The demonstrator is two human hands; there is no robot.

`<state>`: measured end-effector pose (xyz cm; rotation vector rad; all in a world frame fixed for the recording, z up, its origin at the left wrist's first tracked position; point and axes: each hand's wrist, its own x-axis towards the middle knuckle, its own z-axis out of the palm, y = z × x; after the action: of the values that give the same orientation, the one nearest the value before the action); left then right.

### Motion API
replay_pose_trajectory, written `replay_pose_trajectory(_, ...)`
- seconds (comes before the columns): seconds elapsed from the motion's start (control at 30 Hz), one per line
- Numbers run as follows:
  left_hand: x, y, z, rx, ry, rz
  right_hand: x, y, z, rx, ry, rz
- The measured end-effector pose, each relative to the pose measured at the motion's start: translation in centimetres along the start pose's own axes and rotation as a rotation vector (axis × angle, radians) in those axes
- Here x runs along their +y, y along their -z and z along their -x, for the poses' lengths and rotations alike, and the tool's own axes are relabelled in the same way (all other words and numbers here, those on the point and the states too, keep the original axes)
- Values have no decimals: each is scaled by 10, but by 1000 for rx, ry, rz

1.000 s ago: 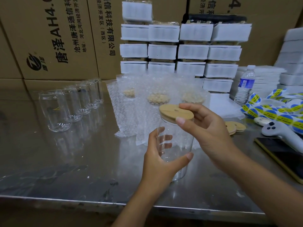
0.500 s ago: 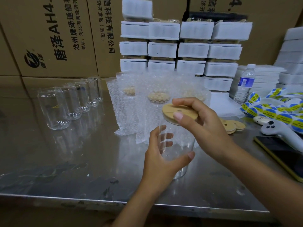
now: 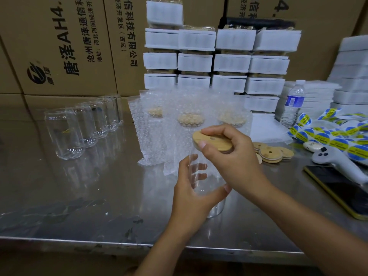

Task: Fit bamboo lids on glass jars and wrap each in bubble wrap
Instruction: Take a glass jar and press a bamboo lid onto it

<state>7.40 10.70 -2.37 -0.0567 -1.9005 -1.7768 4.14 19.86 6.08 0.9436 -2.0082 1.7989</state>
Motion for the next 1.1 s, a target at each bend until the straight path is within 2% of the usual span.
replay_pose_trajectory(0.3, 1, 0, 0, 15, -22, 4, -5, 5, -7, -63, -39, 61)
replay_pose_trajectory(0.53, 0, 1, -1, 26, -42, -6, -9, 0, -7, -85, -6, 88)
replay_pose_trajectory(0.77, 4, -1, 0, 2, -33, -2, -7, 8, -9, -87, 51, 229)
replay_pose_trajectory(0.93, 3, -1, 0, -15, -25, 1, -4, 9, -4, -81, 53, 188)
replay_pose_trajectory(1.1, 2, -2, 2, -3, -15, -11, 6, 21, 6, -144, 64, 199)
